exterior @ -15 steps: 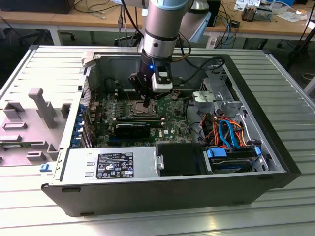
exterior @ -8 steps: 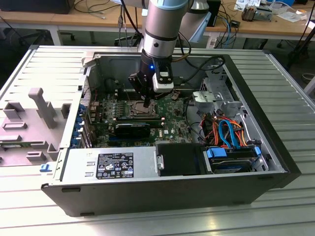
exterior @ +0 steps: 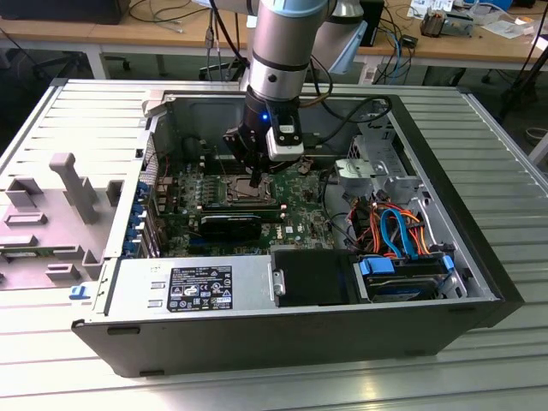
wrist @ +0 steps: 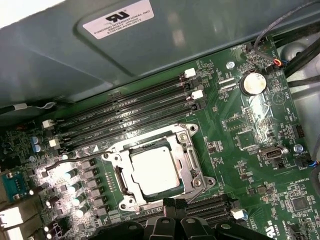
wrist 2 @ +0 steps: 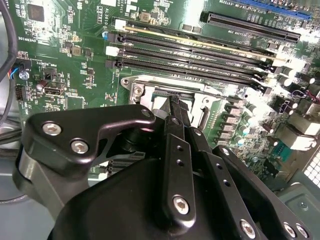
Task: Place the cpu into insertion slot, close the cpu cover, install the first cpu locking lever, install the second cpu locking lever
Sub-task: 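Install the first cpu locking lever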
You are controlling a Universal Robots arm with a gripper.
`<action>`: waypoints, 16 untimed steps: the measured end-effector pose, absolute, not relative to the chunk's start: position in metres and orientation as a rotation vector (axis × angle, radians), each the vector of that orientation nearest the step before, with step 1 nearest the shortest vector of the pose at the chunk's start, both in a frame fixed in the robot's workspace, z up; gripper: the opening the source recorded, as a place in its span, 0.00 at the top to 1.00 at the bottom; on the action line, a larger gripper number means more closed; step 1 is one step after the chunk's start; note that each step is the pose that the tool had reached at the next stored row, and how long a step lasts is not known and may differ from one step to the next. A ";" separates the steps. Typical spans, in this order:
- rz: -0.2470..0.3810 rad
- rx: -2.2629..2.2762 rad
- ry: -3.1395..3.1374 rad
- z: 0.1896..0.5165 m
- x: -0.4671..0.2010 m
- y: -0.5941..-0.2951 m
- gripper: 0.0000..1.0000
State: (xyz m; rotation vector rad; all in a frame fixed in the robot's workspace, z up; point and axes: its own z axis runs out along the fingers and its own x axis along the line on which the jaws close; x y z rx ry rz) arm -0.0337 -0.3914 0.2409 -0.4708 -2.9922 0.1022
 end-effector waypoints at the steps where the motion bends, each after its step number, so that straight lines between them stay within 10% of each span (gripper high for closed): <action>1: 0.102 -0.466 -2.993 0.241 -0.034 -0.391 0.89; 16: 0.107 -0.384 -3.006 0.241 -0.034 -0.391 0.89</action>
